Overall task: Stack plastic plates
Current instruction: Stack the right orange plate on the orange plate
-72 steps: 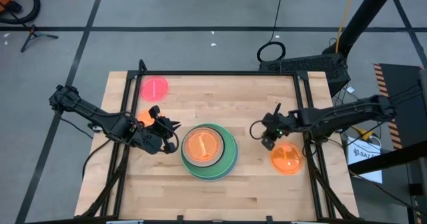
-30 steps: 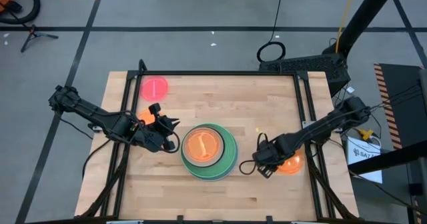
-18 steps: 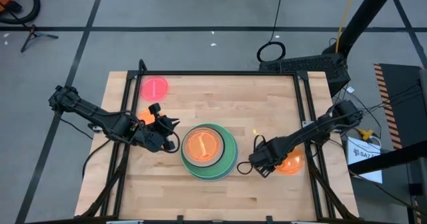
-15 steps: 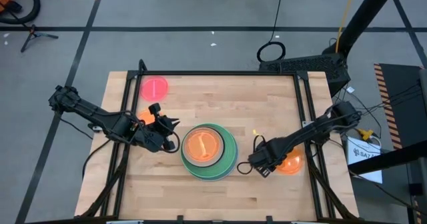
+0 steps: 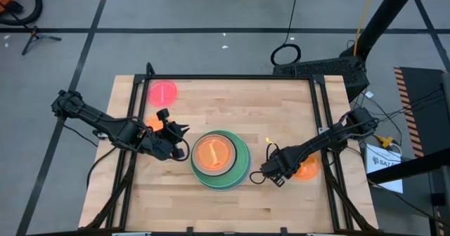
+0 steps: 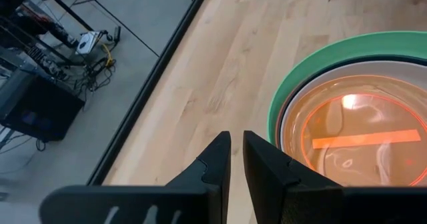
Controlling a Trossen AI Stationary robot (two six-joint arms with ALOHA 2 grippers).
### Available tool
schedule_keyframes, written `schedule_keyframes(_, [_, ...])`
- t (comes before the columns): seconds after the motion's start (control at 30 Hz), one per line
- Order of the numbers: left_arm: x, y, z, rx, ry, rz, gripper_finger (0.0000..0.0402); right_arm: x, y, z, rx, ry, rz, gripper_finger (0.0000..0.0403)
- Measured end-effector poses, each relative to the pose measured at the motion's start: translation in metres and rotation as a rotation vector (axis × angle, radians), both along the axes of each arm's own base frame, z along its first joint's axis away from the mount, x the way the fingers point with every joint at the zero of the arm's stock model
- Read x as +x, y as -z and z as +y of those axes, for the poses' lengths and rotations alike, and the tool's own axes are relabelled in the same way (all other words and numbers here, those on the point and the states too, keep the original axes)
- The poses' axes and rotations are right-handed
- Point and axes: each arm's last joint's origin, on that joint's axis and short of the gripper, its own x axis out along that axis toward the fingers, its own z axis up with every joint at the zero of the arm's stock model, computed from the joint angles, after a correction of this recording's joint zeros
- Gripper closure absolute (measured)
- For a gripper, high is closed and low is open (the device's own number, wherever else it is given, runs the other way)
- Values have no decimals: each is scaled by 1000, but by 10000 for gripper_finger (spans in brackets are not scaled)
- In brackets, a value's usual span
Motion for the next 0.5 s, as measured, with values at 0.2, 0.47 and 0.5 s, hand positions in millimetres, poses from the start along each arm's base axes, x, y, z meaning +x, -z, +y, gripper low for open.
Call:
schedule_keyframes(0.2, [0,0,0,-1,-1,-1,352,0,0,0,5,-24,-1,393])
schedule_keyframes(0.47, [0,0,0,-1,-1,-1,352,6,-15,1,-5,-135,1,400])
schedule_keyframes(0.5, [0,0,0,-1,-1,-1,352,9,-20,1,-25,-156,-7,401])
